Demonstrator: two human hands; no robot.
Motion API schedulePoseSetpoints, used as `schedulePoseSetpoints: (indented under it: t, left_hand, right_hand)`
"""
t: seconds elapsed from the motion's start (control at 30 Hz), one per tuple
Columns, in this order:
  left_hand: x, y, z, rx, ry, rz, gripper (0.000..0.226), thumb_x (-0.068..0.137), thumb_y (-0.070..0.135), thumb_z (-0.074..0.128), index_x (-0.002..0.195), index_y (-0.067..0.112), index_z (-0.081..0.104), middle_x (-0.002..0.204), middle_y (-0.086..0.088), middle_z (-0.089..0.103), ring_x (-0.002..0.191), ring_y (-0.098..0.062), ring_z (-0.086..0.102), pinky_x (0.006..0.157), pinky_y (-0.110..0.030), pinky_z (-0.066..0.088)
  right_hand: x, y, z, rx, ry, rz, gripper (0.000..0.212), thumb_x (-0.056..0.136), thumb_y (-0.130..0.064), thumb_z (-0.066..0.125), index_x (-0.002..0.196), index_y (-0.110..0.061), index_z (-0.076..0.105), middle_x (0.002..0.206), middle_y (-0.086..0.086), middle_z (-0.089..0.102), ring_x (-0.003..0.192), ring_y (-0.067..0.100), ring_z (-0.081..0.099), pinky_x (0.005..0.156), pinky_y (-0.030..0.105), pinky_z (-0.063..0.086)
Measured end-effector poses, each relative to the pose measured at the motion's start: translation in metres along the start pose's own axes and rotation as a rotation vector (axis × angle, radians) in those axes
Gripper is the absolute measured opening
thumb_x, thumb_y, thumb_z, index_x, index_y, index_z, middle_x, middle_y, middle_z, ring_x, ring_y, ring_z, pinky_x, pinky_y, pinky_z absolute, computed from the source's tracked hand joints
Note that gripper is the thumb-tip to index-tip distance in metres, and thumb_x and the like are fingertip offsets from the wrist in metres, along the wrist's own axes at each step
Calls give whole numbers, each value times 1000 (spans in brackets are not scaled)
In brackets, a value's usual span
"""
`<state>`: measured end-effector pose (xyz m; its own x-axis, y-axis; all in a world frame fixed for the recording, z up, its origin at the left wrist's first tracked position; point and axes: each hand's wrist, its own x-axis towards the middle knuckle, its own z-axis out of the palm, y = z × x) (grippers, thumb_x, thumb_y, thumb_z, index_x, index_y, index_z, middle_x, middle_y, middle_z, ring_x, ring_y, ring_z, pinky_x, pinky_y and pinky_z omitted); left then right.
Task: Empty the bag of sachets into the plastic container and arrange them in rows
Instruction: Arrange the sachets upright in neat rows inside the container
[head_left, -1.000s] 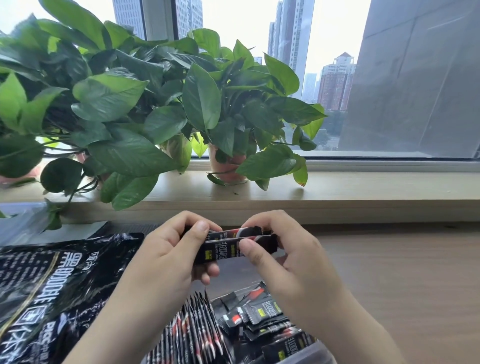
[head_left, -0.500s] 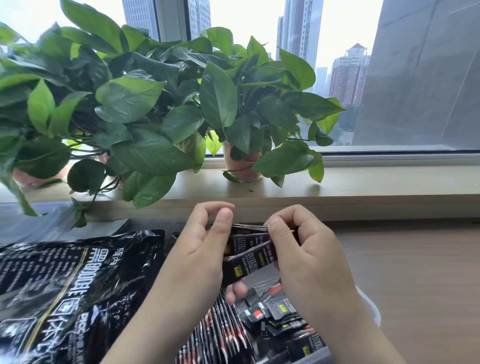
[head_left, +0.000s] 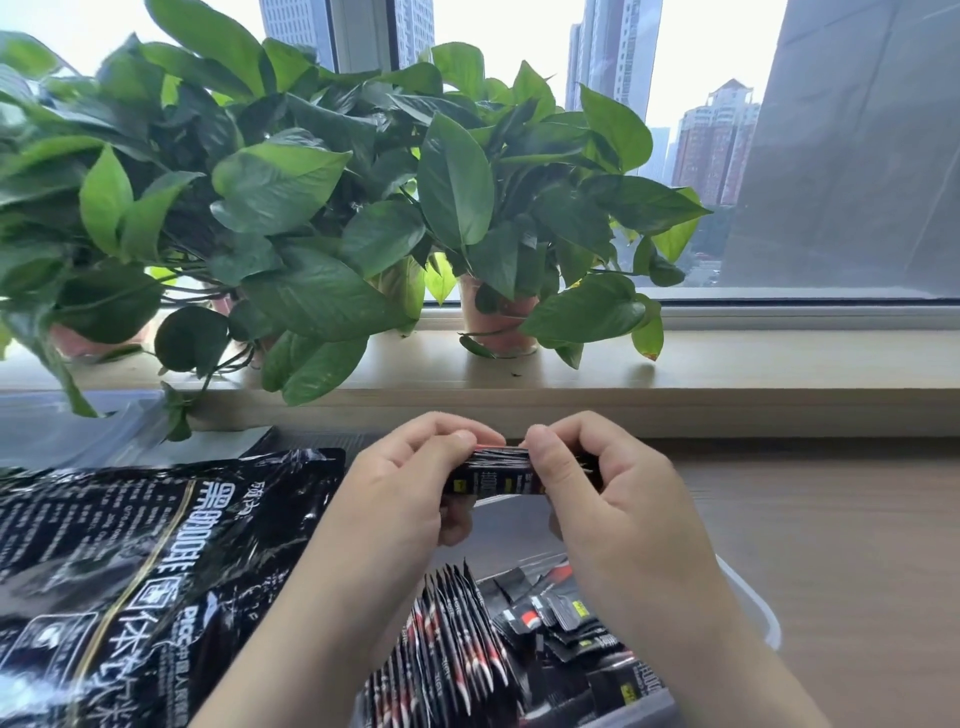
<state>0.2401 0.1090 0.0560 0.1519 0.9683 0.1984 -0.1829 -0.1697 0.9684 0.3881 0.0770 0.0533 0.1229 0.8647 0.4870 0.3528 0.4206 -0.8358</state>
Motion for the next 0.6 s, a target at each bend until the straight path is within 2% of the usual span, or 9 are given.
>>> schedulePoseSetpoints:
  t: [0.07, 0.17, 0.2, 0.3, 0.37, 0.47, 0.6]
  left_hand:
    - [-4, 3, 2, -41, -85, -40, 28, 83, 42, 67, 88, 16, 75, 80, -2, 66, 51, -14, 51, 44, -22, 43]
    - [-6, 4, 2, -91, -102, -61, 23, 76, 35, 72, 82, 13, 74, 82, -6, 65, 54, -17, 60, 49, -22, 52]
    - [-6, 4, 2, -100, -95, -59, 19, 76, 32, 72, 79, 13, 74, 81, -8, 64, 55, -16, 61, 51, -22, 53]
    - [-4, 3, 0, -119, -78, -71, 13, 78, 27, 70, 71, 17, 74, 77, -9, 67, 56, -13, 61, 53, -20, 54]
    - [-3, 3, -3, -114, -82, -81, 13, 78, 26, 70, 68, 18, 73, 75, -8, 67, 56, -12, 61, 52, -19, 54]
    - [-2, 3, -8, -88, -92, -87, 15, 77, 27, 70, 73, 12, 71, 74, -8, 67, 55, -12, 61, 51, -19, 53]
    - [-1, 3, -14, -47, -107, -95, 18, 77, 28, 71, 77, 10, 71, 70, -4, 64, 55, -13, 61, 52, -19, 53]
  right_hand:
    - [1, 1, -2, 10, 2, -20, 28, 91, -52, 52, 78, -29, 62, 49, -16, 50, 47, 5, 44, 51, 23, 35]
    - [2, 4, -5, 28, -44, -16, 29, 90, -55, 50, 81, -29, 61, 49, -17, 48, 45, 4, 42, 49, 15, 31]
    - [2, 4, -6, 25, -72, -8, 30, 90, -57, 48, 83, -30, 61, 50, -16, 49, 46, 4, 42, 51, 17, 32]
    - [3, 6, -9, 19, -167, 28, 37, 85, -62, 45, 90, -31, 63, 58, -14, 55, 55, 5, 46, 58, 35, 43]
    - [3, 6, -17, 21, -230, 34, 36, 81, -63, 53, 98, -35, 67, 74, -16, 66, 67, 5, 58, 68, 36, 50]
    - [3, 4, -36, -94, -292, -1, 36, 75, -55, 72, 109, -43, 70, 100, -19, 72, 87, 7, 70, 76, 28, 60]
    - [9, 5, -67, -183, -194, -31, 34, 70, -56, 70, 100, -39, 76, 96, -25, 75, 88, -4, 72, 72, 5, 49]
